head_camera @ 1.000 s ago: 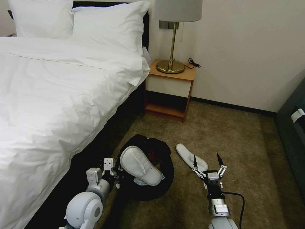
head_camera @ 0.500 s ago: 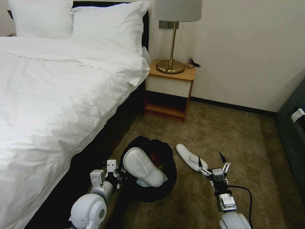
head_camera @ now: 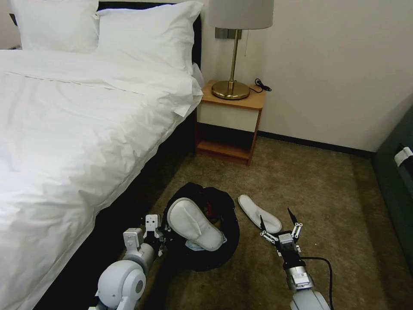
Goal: Pick up the trash bin, then pick up the garbage on the floor and place it into the trash bin.
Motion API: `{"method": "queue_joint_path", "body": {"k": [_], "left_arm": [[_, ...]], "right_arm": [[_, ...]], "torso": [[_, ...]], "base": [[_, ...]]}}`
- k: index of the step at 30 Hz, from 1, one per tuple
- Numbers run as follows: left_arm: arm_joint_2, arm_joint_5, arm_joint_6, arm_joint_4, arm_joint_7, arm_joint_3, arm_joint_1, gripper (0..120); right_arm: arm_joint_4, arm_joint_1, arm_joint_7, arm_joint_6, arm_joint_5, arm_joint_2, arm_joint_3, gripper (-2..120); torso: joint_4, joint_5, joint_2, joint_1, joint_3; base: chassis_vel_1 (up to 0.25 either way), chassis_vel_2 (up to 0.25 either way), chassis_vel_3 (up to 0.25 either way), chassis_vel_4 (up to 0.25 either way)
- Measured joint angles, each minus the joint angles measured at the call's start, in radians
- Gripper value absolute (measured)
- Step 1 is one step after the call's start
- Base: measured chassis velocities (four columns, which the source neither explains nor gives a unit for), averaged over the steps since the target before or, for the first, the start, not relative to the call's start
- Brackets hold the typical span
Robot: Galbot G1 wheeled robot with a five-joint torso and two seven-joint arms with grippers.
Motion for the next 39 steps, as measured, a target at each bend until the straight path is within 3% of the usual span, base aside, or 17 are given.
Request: {"method": "queue_joint_path", "body": {"k": [16, 24, 39], "left_arm": [[-0.005, 0.017, -0.009, -0.009, 0.007, -0.011, 0.01, 0], [-0.007, 0.025, -0.013, -0.009, 0.01, -0.009, 0.014, 0], [0.001, 0.026, -0.013, -0.011, 0.01, -0.007, 0.014, 0]], "right_arm": [[-0.027, -0.003, -0.005, 0.016, 0.007, -0.027, -0.001, 100], [-0.018, -0.008, 0.015, -0.038, 0.038, -0.016, 0.002, 100], [-0.034, -0.005, 0.016, 0.03, -0.021, -0.032, -0.001, 100]], "torso": [[0.0001, 0.0, 0.0, 0.0, 0.0], [0.0, 0.0, 0.0, 0.0, 0.0], [0.0002, 0.0001, 0.0, 0.0, 0.0]], "base": [[0.0, 0.0, 0.0, 0.0], [0.0, 0.0, 0.0, 0.0], [-0.079, 0.071, 0.072, -0.074]]}}
